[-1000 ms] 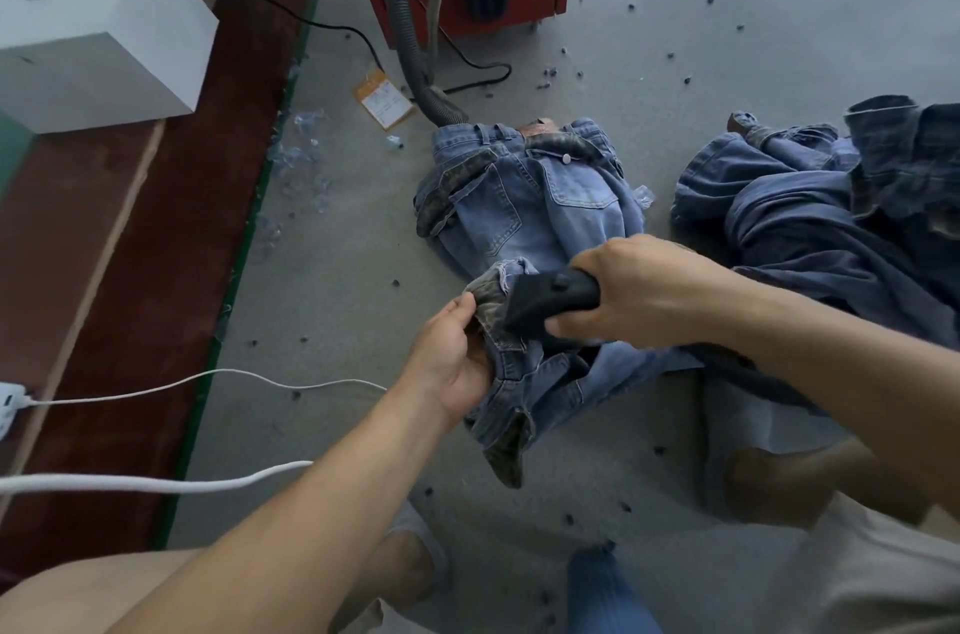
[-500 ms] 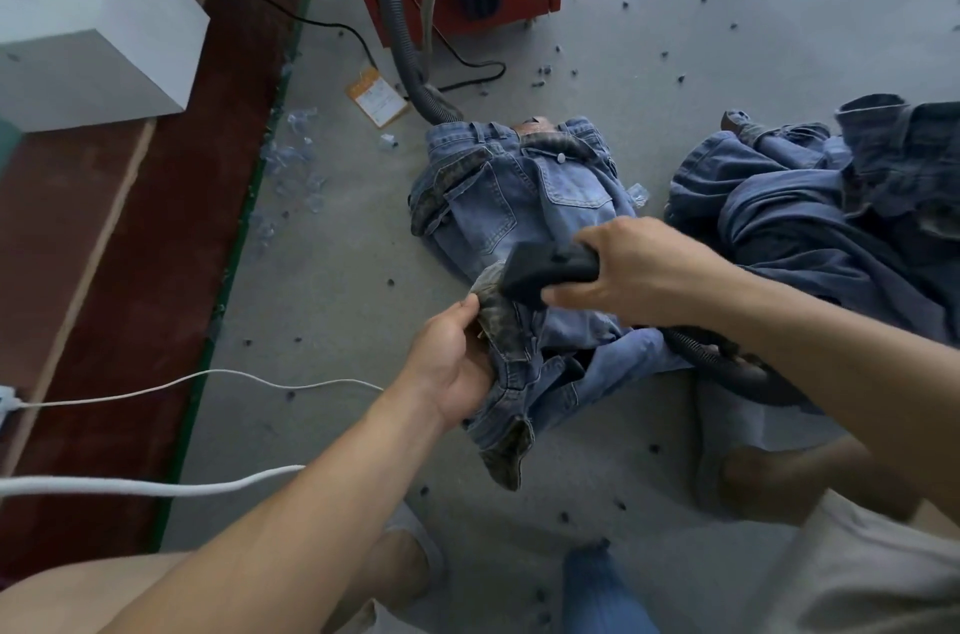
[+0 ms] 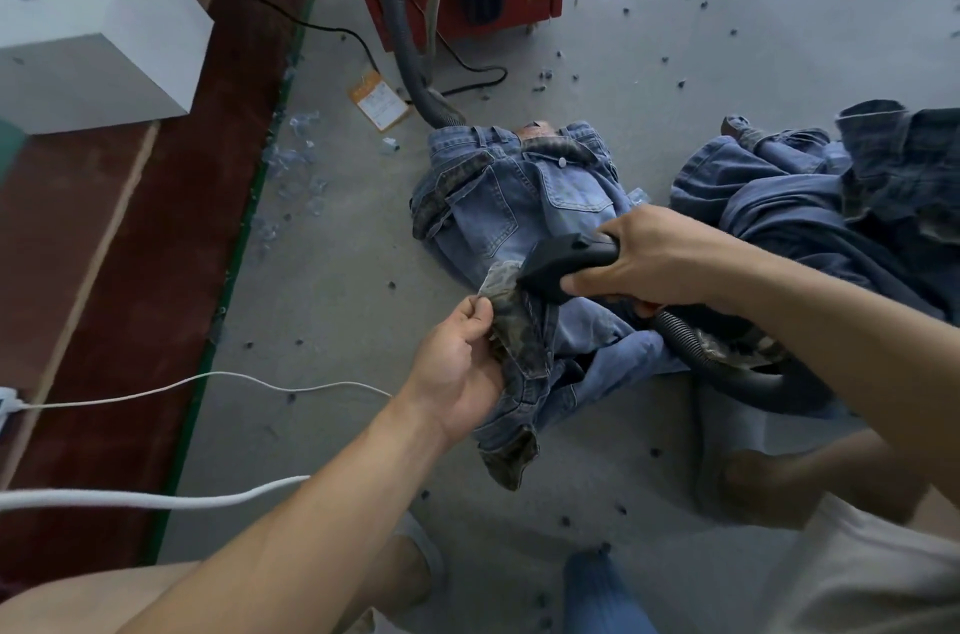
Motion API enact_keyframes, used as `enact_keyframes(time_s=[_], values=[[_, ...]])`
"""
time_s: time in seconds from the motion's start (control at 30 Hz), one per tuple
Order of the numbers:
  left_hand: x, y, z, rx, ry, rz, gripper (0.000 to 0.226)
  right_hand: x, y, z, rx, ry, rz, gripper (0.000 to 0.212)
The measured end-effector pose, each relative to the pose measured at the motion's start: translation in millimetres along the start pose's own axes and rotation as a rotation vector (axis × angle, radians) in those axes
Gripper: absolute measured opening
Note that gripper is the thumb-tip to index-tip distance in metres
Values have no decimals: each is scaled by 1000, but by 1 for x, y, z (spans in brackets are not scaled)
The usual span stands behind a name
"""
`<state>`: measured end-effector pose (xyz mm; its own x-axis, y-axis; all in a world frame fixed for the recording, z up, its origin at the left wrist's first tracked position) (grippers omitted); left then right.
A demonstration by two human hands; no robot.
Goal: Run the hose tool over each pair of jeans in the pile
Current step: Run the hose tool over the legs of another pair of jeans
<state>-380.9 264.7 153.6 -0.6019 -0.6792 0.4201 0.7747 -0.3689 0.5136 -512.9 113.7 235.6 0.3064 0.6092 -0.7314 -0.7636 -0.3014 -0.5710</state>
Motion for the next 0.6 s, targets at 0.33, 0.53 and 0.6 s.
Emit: enact_keyframes(time_s=[0.33, 0.53, 0.6], values=[[0, -2, -1, -48, 86, -77, 49, 13, -7, 7, -56, -72, 55, 34], [-5, -1, 0, -22, 51, -88, 50, -10, 3, 5, 11, -83, -42, 36], [-6, 1, -2, -26, 21, -49, 51, -8, 4, 10, -2, -167, 1, 35]])
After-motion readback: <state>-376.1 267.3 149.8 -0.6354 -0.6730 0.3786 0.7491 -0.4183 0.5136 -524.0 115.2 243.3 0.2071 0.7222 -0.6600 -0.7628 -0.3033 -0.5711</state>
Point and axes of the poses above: each hand's wrist, its own z-axis away from the middle knuckle, its own x-axis out of the palm, y = z × x, the point moved 7 cm from there along -z, towards the middle knuckle, and after that the axes turned 7 degrees about y, right-handed, at the moved point
